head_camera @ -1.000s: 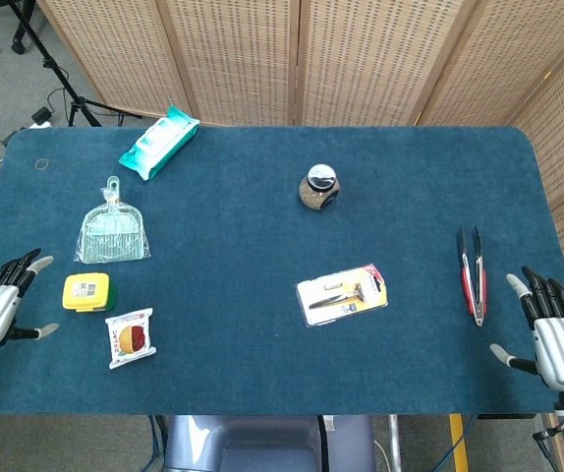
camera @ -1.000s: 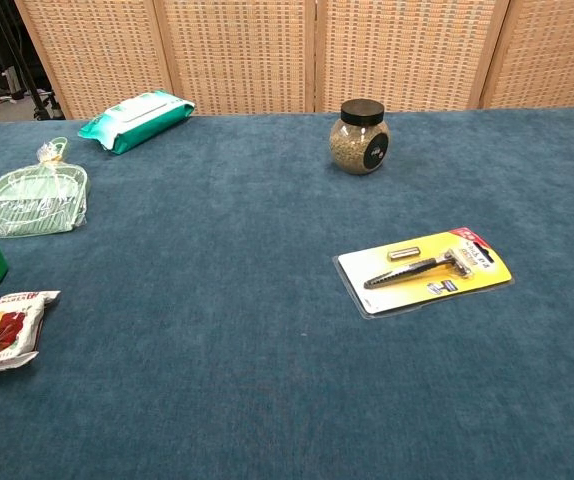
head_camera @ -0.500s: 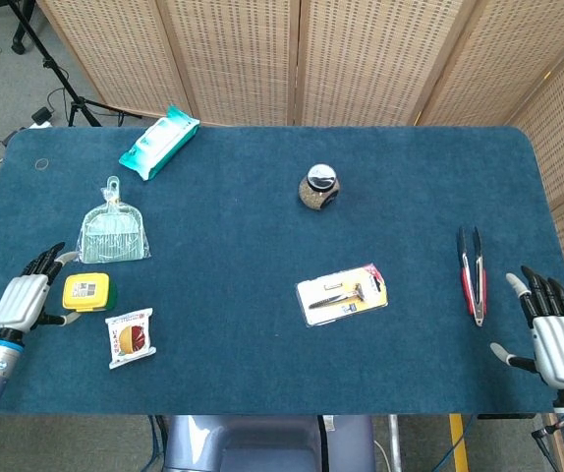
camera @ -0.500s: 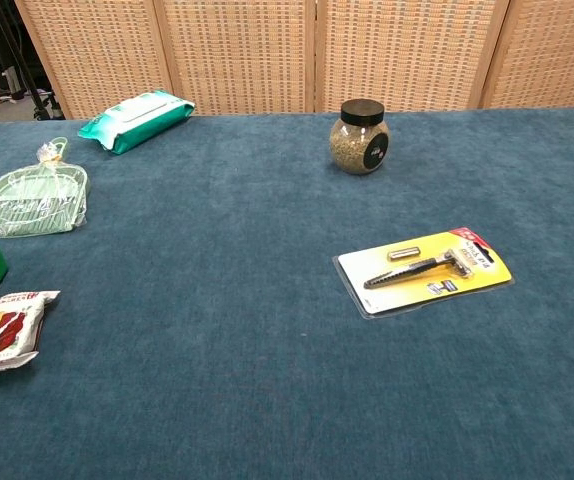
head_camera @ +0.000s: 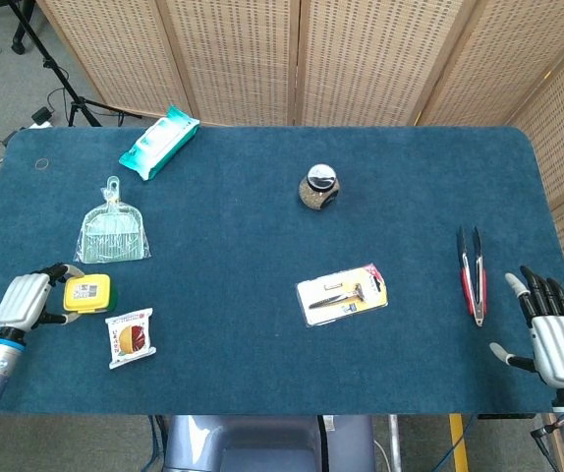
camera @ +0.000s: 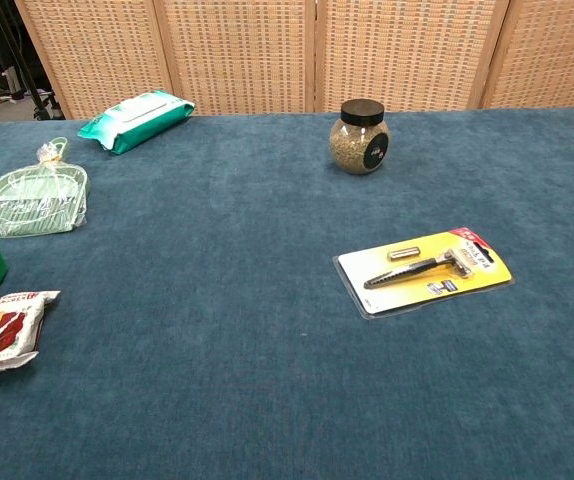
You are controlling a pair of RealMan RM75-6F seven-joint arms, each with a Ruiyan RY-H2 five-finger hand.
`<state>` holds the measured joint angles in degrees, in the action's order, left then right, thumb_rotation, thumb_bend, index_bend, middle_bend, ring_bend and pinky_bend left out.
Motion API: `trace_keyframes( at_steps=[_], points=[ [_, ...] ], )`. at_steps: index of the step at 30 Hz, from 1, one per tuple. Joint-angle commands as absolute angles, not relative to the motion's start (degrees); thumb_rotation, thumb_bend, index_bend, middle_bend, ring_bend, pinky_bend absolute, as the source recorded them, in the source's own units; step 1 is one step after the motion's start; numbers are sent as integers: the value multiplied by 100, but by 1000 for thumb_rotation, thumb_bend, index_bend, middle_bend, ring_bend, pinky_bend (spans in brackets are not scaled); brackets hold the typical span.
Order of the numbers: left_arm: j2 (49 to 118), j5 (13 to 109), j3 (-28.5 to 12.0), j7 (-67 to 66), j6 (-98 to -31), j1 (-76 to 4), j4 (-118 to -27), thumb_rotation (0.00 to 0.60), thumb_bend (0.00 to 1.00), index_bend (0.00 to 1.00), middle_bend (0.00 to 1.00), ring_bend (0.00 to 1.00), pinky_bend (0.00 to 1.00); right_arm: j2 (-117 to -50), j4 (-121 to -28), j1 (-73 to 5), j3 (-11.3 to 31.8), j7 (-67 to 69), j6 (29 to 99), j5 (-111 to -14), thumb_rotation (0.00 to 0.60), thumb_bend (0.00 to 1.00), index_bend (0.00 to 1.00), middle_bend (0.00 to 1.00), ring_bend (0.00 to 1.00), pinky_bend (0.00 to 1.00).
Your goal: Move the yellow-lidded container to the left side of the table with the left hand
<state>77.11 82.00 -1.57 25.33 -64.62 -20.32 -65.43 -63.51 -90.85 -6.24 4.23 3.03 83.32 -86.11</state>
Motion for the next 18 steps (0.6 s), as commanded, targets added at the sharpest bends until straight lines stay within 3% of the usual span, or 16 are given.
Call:
trace_keyframes(
  at_steps=[1,8,13,18],
  points=[
    [6718,8677,143,3812,-5869,-2306,-7203,600,450,613,404,421,425,-6363,-9077,-627,420,283,8326,-8611,600,0,78,0,0,0],
    [5369,9418,598,4894,-4849,-3068,-7704,600,528,613,404,421,424,-6407,-9086,-638,397,178,8301,-8620,600,0,78,0,0,0],
    [5308,9736,995,5944,-3780,-3691,-7585,600,551,612,404,421,425,-6441,-9091,-638,383,91,8293,-8618,600,0,78,0,0,0],
    [5705,9821,1225,6561,-3460,-3908,-7073,600,551,613,404,421,425,-6446,-9089,-638,392,78,8290,-8593,600,0,78,0,0,0]
  ],
)
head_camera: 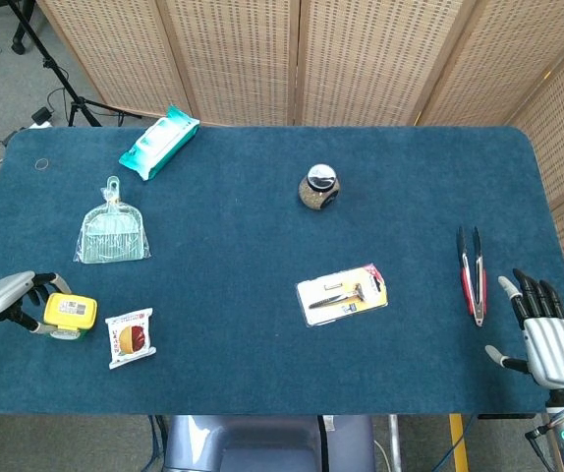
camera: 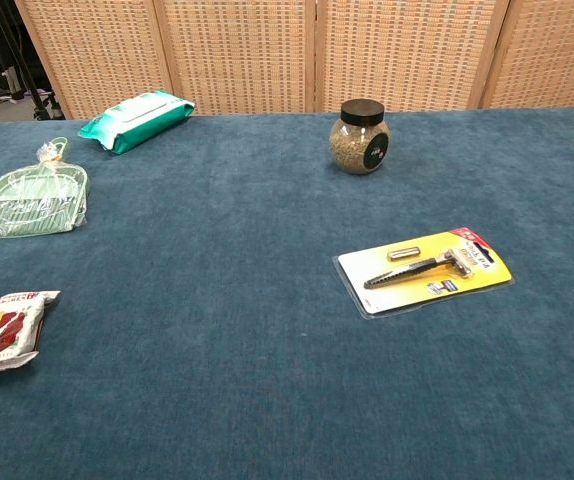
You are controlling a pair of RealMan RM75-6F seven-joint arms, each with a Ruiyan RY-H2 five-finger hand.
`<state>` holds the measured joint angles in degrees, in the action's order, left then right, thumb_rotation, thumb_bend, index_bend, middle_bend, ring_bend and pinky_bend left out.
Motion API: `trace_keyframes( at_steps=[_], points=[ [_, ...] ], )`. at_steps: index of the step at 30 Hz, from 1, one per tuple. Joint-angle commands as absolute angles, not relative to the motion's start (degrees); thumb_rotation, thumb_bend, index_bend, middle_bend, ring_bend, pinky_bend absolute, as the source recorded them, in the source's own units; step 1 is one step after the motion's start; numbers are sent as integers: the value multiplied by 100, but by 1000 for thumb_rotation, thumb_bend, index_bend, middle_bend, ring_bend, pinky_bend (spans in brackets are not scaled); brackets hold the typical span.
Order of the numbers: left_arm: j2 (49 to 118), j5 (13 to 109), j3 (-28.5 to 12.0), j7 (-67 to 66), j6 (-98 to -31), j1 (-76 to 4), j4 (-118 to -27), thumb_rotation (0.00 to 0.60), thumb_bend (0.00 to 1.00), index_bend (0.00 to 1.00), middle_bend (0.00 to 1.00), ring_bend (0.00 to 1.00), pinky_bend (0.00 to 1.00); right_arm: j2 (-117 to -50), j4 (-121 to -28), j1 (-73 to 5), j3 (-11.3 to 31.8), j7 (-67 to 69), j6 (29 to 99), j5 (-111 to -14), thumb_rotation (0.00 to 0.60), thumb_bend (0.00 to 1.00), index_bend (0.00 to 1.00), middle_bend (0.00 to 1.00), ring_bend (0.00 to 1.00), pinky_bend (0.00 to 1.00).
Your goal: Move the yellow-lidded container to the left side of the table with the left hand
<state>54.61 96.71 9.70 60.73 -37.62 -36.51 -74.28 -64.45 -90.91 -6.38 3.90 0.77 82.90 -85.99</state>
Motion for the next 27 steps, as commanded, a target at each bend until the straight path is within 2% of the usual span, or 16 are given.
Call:
trace_keyframes(
  at_steps=[1,2,3,4,5,6,7,10,15,20,23,26,27],
  points=[
    [5755,9808,1238,6619,-3454,-3912,-6993,600,548,613,403,419,425,-6446,-9087,-639,393,79,8287,-8591,600,0,78,0,0,0],
    [5849,9756,1248,6687,-3456,-3900,-6824,600,537,602,375,395,422,-6446,-9083,-641,393,83,8280,-8586,600,0,78,0,0,0],
    [5916,9696,1240,6687,-3468,-3875,-6703,600,523,559,308,329,393,-6446,-9080,-643,394,86,8275,-8582,600,0,78,0,0,0],
    [5978,9628,1222,6640,-3501,-3835,-6597,600,487,425,186,204,286,-6446,-9077,-645,393,89,8270,-8581,600,0,78,0,0,0],
    [6054,9511,1167,6508,-3596,-3754,-6468,600,445,241,67,79,159,-6447,-9075,-646,395,90,8268,-8578,600,0,78,0,0,0],
    [6109,9394,1094,6353,-3711,-3672,-6369,600,418,129,13,19,76,-6447,-9074,-647,396,88,8268,-8577,600,0,78,0,0,0],
    [6171,9238,982,6167,-3888,-3562,-6274,600,385,24,0,0,5,-6446,-9076,-647,395,89,8266,-8577,600,0,78,0,0,0],
    [6308,8870,686,5669,-4491,-3244,-6155,600,352,0,0,0,0,-6445,-9079,-646,394,89,8267,-8578,600,0,78,0,0,0],
    [6400,8591,480,5074,-4790,-3081,-6098,600,347,0,0,0,0,-6447,-9078,-644,390,78,8270,-8579,600,0,78,0,0,0],
    [6331,8602,465,4769,-5025,-2961,-6302,600,341,0,0,0,0,-6445,-9088,-640,388,78,8283,-8588,600,0,78,0,0,0],
    [6206,8827,679,4420,-5281,-2754,-6411,600,308,0,0,0,0,-6433,-9098,-635,390,100,8290,-8586,600,0,78,0,0,0],
    [6224,9019,828,4259,-5627,-2528,-6503,600,212,0,0,0,0,-6416,-9105,-629,396,122,8303,-8584,600,0,78,0,0,0],
    [6259,9110,884,4215,-5767,-2446,-6471,600,138,0,0,0,0,-6412,-9107,-627,396,131,8300,-8576,600,0,78,0,0,0]
  ],
)
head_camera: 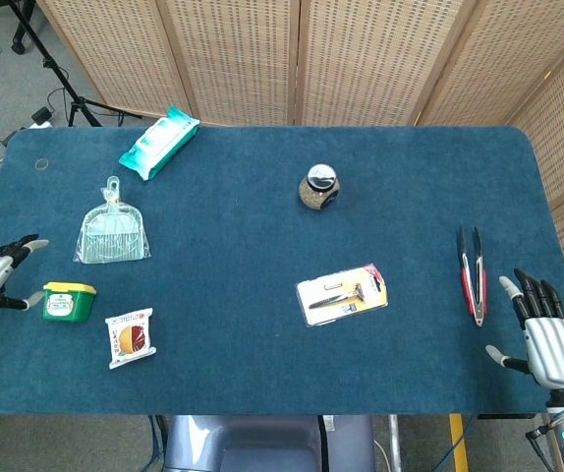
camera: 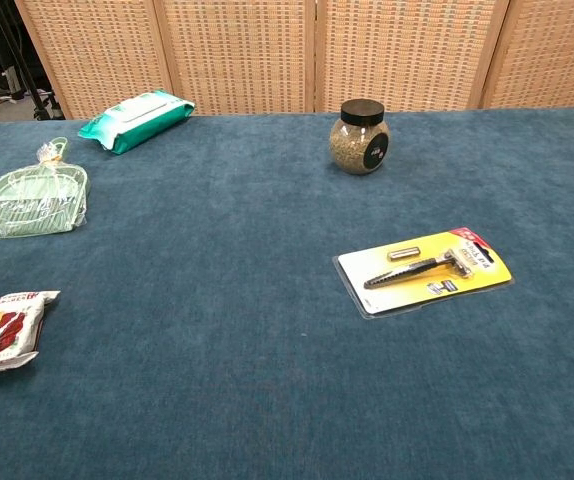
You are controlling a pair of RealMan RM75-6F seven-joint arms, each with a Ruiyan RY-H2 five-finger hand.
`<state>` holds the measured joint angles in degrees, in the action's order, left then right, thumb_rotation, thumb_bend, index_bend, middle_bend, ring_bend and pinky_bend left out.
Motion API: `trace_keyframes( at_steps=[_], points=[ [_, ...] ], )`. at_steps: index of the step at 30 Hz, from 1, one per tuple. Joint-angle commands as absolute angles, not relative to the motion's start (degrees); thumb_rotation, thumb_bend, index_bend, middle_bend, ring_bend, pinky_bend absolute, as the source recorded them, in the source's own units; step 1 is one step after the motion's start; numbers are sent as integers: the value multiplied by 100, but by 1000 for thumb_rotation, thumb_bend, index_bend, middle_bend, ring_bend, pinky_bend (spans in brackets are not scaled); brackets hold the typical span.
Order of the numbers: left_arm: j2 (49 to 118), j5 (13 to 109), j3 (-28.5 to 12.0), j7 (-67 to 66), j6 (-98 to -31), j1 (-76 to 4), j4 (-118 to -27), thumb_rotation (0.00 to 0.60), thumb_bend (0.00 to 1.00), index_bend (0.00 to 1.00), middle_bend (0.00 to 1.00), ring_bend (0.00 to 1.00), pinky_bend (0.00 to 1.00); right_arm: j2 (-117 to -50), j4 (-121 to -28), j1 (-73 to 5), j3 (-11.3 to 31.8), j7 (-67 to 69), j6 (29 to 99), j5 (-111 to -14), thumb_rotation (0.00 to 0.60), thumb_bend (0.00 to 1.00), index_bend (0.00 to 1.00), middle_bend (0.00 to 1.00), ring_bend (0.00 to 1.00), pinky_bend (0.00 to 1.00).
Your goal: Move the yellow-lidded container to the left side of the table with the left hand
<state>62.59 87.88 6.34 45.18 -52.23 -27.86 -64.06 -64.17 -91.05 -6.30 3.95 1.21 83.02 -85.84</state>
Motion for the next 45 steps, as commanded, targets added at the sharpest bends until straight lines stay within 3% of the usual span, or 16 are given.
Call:
trace_keyframes(
  at_steps=[1,3,8,18,20,23,27,31,40,45],
  points=[
    [6311,9190,933,4163,-5903,-2366,-6410,600,68,0,0,0,0,-6407,-9110,-626,399,143,8296,-8567,600,0,78,0,0,0],
    [6463,9310,989,4071,-6193,-2202,-6264,600,11,0,0,0,0,-6397,-9117,-622,404,160,8298,-8555,600,0,78,0,0,0],
    [7059,9410,915,3784,-6912,-1835,-5580,600,11,0,0,0,0,-6387,-9117,-619,408,194,8310,-8563,600,0,78,0,0,0],
    [7897,9087,524,3069,-7082,-1722,-4975,600,11,0,0,0,4,-6378,-9103,-626,425,232,8288,-8526,600,0,78,0,0,0],
    [7980,9021,461,3000,-7063,-1726,-4947,600,11,0,0,0,37,-6379,-9096,-629,426,238,8278,-8522,600,0,78,0,0,0],
    [8107,8942,348,2945,-7149,-1714,-4885,600,17,3,11,45,177,-6382,-9085,-630,428,249,8269,-8507,600,0,78,0,0,0],
    [8299,8841,210,2888,-7292,-1674,-4728,600,30,120,151,188,303,-6379,-9075,-635,439,281,8244,-8475,600,0,78,0,0,0],
    [8403,8720,110,2822,-7281,-1657,-4643,600,59,312,337,340,434,-6385,-9057,-642,451,298,8229,-8451,600,0,78,0,0,0],
    [8425,8666,77,2803,-7171,-1662,-4587,600,258,503,480,476,528,-6419,-9037,-653,461,250,8193,-8403,600,0,78,0,0,0],
    [8355,8674,62,2877,-7194,-1661,-4651,600,313,509,499,495,540,-6423,-9041,-650,454,238,8200,-8415,600,0,78,0,0,0]
  ],
)
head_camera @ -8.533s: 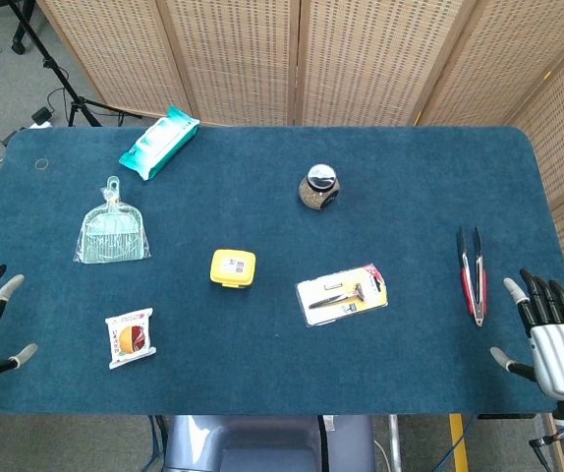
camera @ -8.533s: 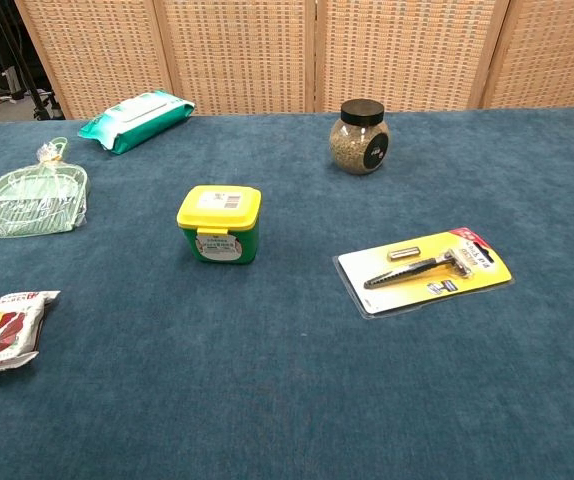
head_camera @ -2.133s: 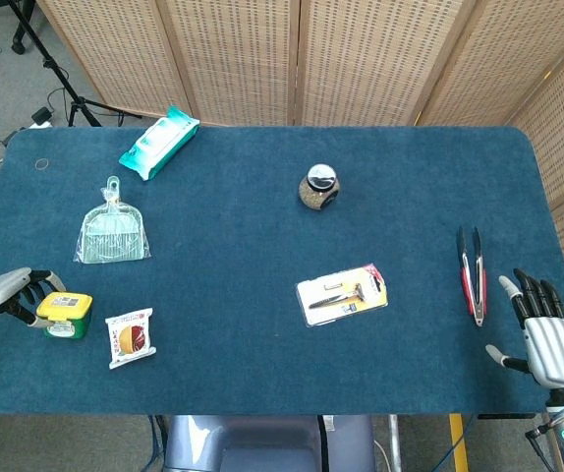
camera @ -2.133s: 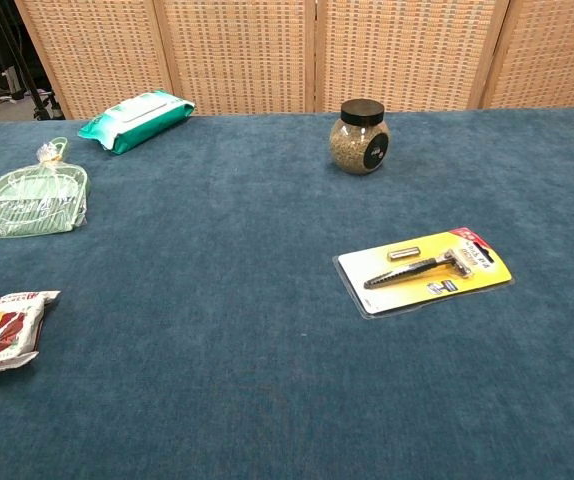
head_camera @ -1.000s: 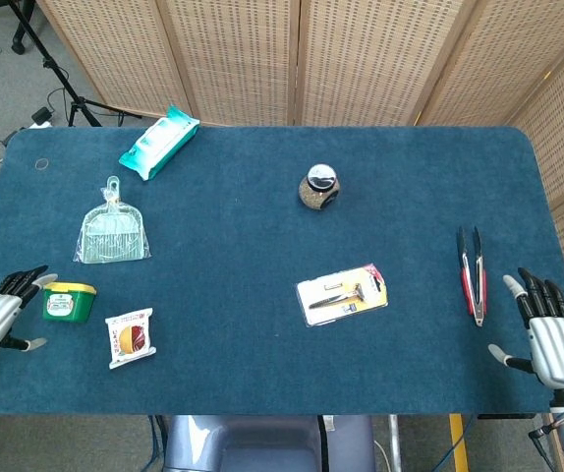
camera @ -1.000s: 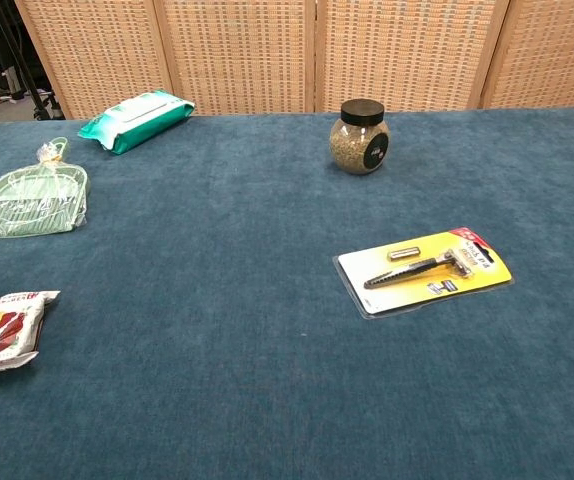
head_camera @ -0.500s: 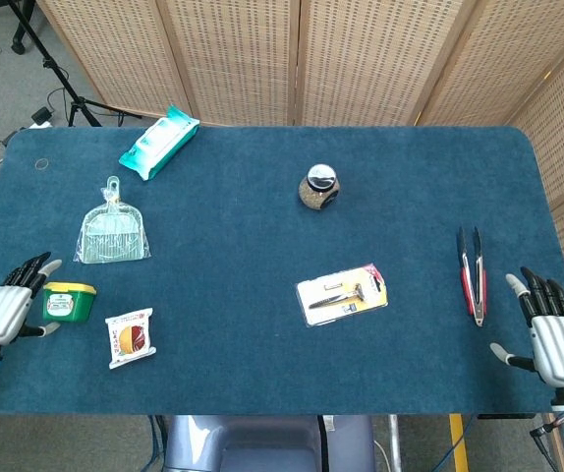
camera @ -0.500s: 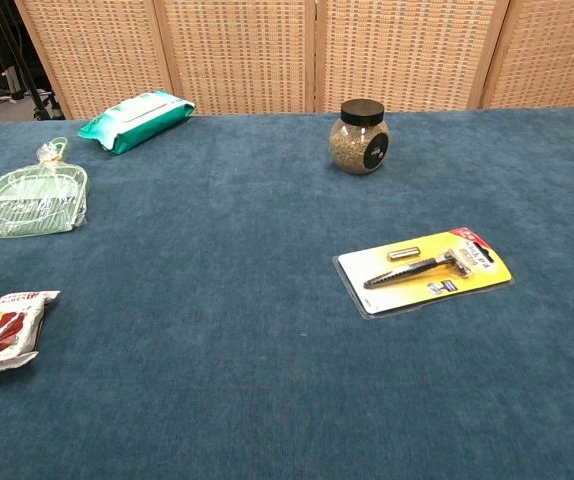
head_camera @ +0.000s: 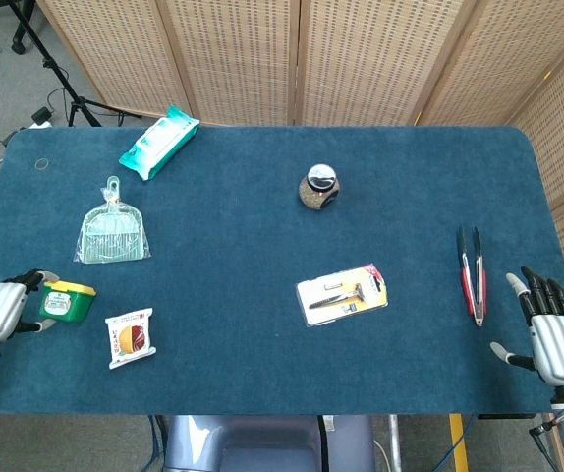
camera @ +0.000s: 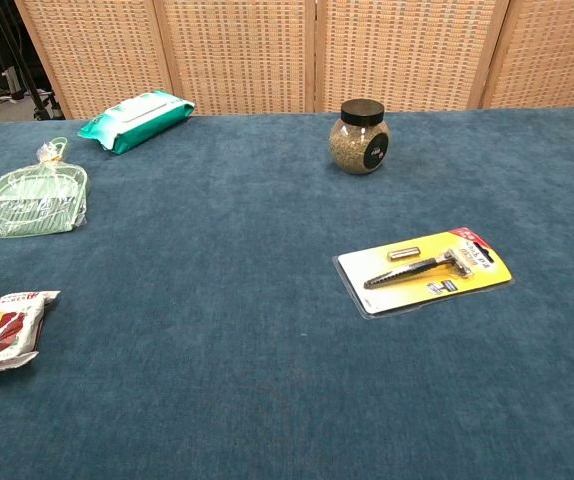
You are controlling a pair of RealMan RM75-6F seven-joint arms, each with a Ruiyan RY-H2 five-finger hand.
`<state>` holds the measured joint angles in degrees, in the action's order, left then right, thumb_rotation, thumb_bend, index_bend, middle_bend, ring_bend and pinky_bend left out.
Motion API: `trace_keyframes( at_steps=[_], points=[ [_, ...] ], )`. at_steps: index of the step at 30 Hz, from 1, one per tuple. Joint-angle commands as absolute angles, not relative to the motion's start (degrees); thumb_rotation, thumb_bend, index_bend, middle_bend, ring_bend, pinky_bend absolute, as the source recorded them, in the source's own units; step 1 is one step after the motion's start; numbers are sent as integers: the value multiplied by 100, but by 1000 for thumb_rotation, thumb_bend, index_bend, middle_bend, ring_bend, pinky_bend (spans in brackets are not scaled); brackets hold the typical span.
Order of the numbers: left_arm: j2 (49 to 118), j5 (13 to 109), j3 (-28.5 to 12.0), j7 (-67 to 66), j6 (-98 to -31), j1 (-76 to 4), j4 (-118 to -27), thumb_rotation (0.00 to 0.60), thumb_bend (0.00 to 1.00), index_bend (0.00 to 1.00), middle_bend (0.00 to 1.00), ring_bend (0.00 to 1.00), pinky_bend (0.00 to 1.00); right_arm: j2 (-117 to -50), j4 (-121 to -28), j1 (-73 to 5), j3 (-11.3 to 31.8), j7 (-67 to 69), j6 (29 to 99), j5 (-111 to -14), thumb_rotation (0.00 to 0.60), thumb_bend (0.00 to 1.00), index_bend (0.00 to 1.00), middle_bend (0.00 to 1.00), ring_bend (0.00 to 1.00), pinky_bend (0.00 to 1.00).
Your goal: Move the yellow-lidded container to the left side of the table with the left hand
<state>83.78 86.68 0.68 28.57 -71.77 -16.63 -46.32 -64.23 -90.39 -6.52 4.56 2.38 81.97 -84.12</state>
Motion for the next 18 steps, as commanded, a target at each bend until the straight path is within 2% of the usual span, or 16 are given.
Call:
trace_keyframes(
  at_steps=[1,7,12,18],
  points=[
    [8337,8680,64,2890,-7200,-1659,-4663,600,322,511,500,497,540,-6424,-9042,-649,454,241,8206,-8420,600,0,78,0,0,0],
    [8007,8847,149,3144,-7287,-1676,-4946,600,386,529,514,509,543,-6418,-9045,-641,454,268,8230,-8438,600,0,78,0,0,0],
    [7228,9058,317,3451,-7106,-1823,-5757,600,425,529,514,510,543,-6417,-9042,-640,451,269,8232,-8447,600,0,78,0,0,0],
    [6489,8955,449,3771,-6336,-2086,-6597,600,444,529,514,510,543,-6423,-9043,-641,450,256,8235,-8452,600,0,78,0,0,0]
  ],
)
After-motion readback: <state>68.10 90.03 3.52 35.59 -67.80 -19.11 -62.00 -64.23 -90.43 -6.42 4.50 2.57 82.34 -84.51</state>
